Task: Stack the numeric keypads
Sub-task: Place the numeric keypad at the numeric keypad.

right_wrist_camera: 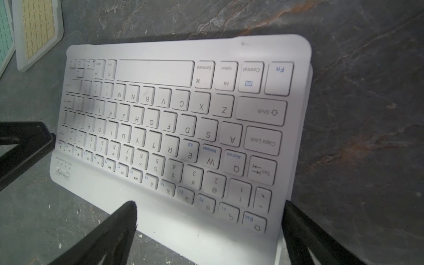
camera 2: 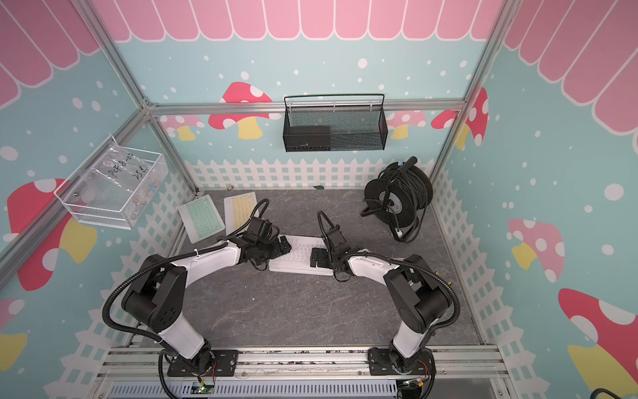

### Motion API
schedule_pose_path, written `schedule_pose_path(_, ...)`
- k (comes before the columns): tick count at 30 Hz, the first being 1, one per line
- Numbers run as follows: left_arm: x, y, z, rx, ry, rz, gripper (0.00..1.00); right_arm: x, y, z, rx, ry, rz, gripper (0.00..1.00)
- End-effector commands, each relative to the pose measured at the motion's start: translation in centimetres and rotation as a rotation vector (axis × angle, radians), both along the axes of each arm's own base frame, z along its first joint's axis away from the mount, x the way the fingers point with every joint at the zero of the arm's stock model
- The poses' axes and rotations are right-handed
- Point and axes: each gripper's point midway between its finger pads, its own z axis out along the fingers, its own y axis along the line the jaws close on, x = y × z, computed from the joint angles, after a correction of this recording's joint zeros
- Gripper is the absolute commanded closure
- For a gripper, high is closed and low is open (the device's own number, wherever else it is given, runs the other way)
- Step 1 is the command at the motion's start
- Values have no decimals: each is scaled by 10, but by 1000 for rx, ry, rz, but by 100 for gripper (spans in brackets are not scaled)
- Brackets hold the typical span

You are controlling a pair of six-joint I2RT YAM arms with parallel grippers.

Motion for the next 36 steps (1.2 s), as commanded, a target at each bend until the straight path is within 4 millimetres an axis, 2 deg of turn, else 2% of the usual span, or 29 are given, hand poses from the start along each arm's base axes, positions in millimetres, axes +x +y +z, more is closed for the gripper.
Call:
schedule_pose_path(1,-4,-1,0,8,-3,-6,1,3,4,-1,-32,-4,11,0)
schedule_pose_path(6,-6,5,3,27,-16,8,1,6,0,4,-51,-14,-10,0)
schedule_pose_path(11,-3,14,18,65,-48,24,1,10,-8,15,-81,-45,-36,0)
schedule_pose_path(16,8,43,45,139,-114,86,1,26,-13,53,-103,-167,-53,0)
schedule_pose_path(21,32,112,60,181,-145,267,1,51,-10,90,-129,-289,-59,0)
schedule_pose_path(25,55,169,62,191,-136,410,1,78,5,113,-143,-373,-31,0)
schedule_pose_path(30,102,210,61,197,-143,493,0,106,33,128,-113,-418,17,0)
schedule_pose_path(33,134,227,55,214,-146,517,0,116,45,125,-98,-417,38,0)
schedule_pose_path(36,162,246,40,230,-117,555,1,121,53,118,-95,-406,61,0)
